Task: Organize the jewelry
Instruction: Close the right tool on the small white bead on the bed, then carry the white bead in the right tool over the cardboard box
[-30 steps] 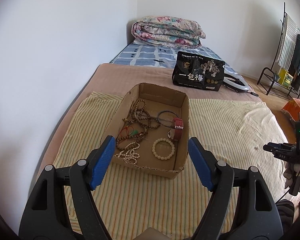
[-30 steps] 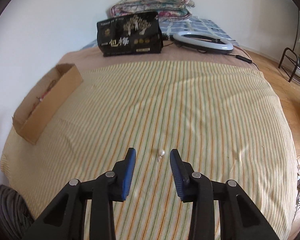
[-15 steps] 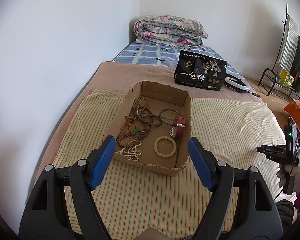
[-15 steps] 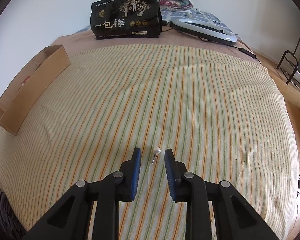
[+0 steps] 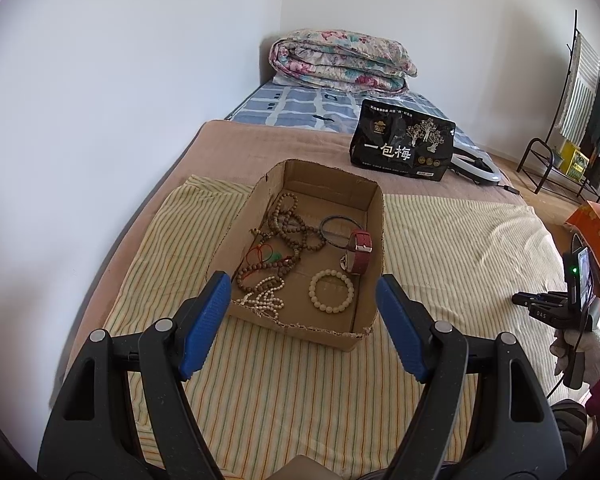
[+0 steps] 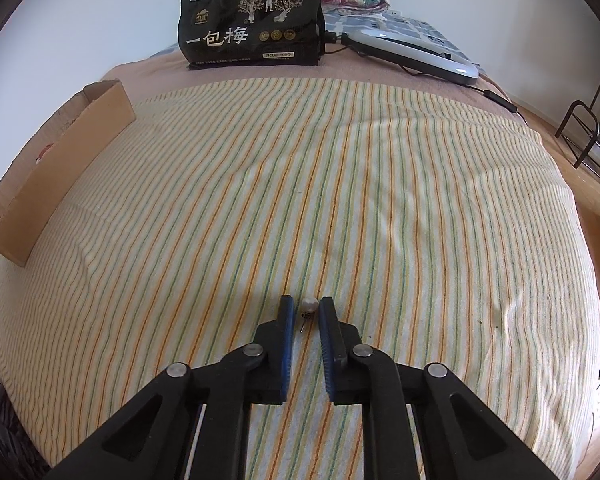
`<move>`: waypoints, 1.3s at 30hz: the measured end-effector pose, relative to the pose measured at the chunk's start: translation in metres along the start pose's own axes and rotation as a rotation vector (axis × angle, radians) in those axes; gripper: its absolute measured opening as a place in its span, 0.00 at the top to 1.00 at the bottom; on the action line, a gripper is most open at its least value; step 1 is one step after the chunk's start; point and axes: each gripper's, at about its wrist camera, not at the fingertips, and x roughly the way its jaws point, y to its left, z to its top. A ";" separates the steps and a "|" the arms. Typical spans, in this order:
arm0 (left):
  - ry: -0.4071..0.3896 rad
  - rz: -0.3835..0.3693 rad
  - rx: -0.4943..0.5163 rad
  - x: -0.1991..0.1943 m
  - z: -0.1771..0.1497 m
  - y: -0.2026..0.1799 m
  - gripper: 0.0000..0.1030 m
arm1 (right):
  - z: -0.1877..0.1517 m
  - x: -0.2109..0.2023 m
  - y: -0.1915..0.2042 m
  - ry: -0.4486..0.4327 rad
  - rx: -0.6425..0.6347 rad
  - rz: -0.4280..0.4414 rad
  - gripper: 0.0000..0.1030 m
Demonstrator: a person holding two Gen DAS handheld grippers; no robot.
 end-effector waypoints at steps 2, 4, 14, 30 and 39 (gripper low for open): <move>0.000 0.000 -0.001 0.000 0.000 0.000 0.25 | 0.000 0.000 0.000 -0.002 -0.003 -0.001 0.94; 0.000 -0.002 -0.002 0.000 0.000 0.000 0.25 | -0.001 0.000 0.000 -0.003 -0.005 -0.001 0.94; -0.013 -0.001 -0.015 -0.002 -0.003 0.003 0.25 | 0.002 -0.020 0.010 -0.046 -0.026 0.002 0.94; -0.049 0.004 -0.040 -0.017 0.001 0.009 0.25 | 0.035 -0.081 0.074 -0.188 -0.101 0.090 0.94; -0.071 0.020 -0.042 -0.023 0.004 0.015 0.25 | 0.051 -0.104 0.114 -0.234 -0.125 0.171 0.94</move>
